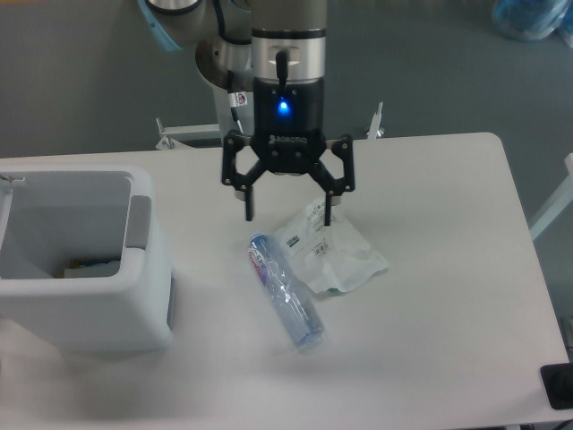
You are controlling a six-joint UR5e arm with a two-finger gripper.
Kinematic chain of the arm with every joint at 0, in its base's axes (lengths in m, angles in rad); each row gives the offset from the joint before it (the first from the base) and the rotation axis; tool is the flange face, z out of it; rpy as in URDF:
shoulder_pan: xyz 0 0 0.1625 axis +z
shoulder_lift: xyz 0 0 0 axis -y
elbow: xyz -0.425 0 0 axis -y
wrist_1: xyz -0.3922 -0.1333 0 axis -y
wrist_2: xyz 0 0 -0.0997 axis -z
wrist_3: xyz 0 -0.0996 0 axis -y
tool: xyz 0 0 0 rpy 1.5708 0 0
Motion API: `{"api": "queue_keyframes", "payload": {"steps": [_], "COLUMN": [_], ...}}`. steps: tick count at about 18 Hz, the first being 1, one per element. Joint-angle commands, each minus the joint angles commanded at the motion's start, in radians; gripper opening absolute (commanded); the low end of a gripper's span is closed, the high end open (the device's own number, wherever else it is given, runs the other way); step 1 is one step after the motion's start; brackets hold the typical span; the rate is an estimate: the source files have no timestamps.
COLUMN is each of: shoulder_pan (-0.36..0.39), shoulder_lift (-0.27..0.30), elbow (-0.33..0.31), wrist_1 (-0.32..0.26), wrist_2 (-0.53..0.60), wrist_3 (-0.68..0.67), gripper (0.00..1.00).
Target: Open the trash can
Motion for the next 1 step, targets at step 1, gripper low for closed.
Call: {"api": "queue_keyframes", "payload": {"steps": [1], "shoulder_pan": [0.0], "shoulder_lift": [0.002], "elbow": [-0.006], "wrist_1": [0.002], "wrist_2": [0.005], "wrist_3": [0.014], "gripper": [1.0]}}
